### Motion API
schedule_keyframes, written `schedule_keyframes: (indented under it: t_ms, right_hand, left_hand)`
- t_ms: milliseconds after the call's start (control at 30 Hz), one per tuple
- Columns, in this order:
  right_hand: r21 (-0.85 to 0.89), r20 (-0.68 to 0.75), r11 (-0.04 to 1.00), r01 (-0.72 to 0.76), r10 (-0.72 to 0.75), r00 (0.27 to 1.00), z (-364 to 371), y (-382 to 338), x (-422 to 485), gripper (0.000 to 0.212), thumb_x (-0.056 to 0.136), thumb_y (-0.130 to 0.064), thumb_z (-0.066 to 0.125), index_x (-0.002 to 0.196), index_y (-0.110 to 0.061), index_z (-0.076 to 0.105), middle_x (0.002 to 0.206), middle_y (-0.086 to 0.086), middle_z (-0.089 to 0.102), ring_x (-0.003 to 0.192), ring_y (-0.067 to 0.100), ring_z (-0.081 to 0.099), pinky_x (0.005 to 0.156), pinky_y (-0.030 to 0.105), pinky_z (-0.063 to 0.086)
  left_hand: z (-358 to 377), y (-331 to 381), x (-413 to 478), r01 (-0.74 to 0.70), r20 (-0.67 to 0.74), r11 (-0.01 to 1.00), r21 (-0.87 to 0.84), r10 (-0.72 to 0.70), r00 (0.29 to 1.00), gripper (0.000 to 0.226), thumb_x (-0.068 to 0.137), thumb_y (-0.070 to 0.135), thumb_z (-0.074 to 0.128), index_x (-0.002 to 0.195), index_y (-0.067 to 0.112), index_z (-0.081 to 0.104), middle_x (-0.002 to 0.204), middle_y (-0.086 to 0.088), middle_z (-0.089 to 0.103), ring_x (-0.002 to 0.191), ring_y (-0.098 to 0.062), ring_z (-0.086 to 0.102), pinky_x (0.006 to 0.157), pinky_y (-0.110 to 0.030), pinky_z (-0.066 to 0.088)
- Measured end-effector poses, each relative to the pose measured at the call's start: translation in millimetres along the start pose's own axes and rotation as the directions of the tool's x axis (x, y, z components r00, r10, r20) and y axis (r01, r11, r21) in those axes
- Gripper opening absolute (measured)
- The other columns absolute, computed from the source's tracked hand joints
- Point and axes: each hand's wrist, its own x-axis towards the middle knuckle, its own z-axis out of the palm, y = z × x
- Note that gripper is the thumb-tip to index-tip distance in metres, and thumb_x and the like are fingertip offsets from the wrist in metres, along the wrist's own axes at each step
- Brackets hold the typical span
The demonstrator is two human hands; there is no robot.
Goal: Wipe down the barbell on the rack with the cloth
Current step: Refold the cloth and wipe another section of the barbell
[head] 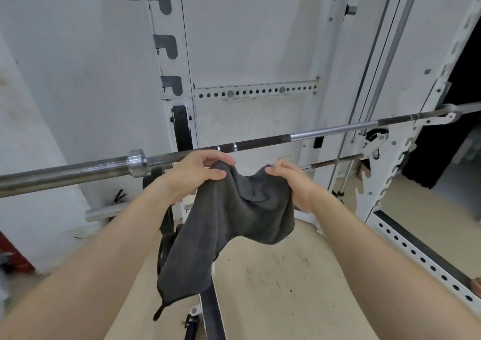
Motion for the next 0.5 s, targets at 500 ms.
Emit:
schedule_keyframes:
  t_ms: [500]
  right_hand:
    - [0.410,0.149,0.883,0.230,-0.314,0.938,-26.7,-93.5,79.7,0.037,0.079,0.014,0.039,0.062,-0.018,0.045,0.069,0.002,0.049,0.064,0.017,0.051,0.060,0.028,0.045]
  left_hand:
    - [-5.3,8.4,60.3,0.266,-0.574,0.792,0.550,0.127,0.809,0.051,0.099,0.046,0.050,0.075,0.005,0.066,0.072,-0.010,0.065,0.075,-0.027,0.064,0.063,-0.033,0.047]
